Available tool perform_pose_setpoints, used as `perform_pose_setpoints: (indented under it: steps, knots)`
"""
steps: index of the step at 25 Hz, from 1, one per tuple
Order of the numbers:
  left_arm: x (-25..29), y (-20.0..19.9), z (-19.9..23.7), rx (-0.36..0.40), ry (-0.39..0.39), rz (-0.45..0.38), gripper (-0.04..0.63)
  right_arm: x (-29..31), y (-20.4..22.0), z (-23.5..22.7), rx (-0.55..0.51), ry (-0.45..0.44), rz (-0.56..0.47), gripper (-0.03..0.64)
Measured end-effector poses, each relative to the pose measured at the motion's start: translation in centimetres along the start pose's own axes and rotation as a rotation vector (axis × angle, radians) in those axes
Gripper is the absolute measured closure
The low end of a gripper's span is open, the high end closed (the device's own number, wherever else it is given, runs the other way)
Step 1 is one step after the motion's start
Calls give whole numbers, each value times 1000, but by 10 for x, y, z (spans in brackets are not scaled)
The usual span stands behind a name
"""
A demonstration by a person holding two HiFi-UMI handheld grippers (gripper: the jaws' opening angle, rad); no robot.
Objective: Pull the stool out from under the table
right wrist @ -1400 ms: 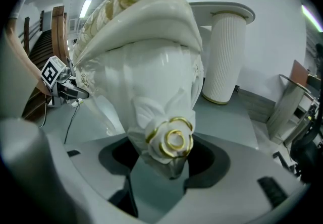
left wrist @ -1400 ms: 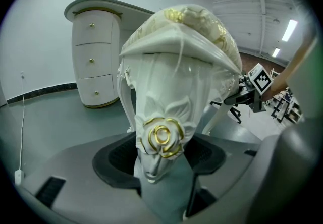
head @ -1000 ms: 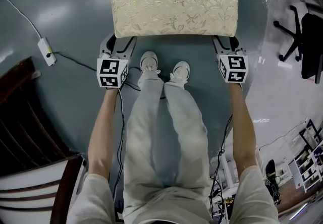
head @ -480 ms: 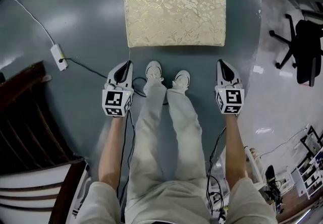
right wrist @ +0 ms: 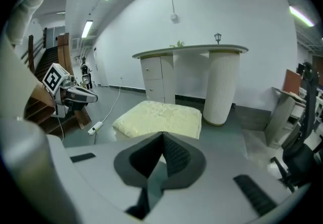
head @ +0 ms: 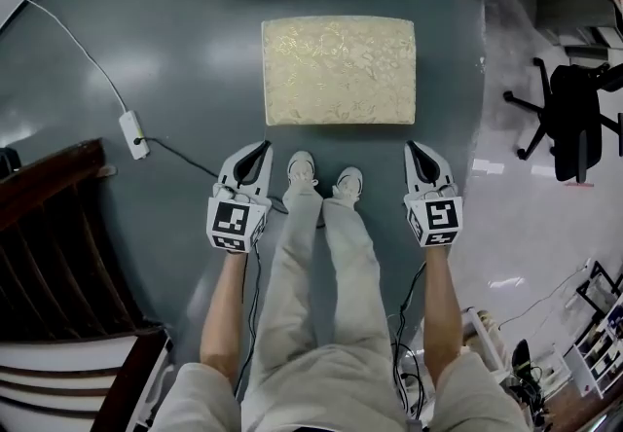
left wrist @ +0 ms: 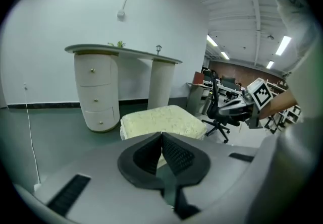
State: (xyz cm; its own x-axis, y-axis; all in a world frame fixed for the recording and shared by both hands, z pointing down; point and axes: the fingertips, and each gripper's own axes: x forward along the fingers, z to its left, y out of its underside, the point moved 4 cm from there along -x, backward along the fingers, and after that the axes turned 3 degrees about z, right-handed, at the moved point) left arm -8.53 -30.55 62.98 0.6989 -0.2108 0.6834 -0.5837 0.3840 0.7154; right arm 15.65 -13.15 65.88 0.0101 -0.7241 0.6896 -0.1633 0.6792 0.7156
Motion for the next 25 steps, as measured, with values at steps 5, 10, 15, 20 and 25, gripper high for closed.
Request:
perform_pose_setpoints:
  steps: [5, 10, 15, 20, 25]
  knots:
    - [-30, -51, 13, 19, -38, -4, 583, -30, -70, -5, -14, 6, -49, 620]
    - [-73, -120, 5, 39, -35, -75, 583, -65, -132, -10, -29, 29, -86, 620]
    - [-91, -194, 1, 81, -13, -105, 583, -94, -203, -21, -42, 47, -131, 620]
    - [-119, -273, 4, 97, -17, -183, 583, -125, -265, -22, -56, 63, -170, 620]
    - [-159, -333, -6, 130, -18, -225, 584, -166, -315, -22, -58, 67, -206, 620]
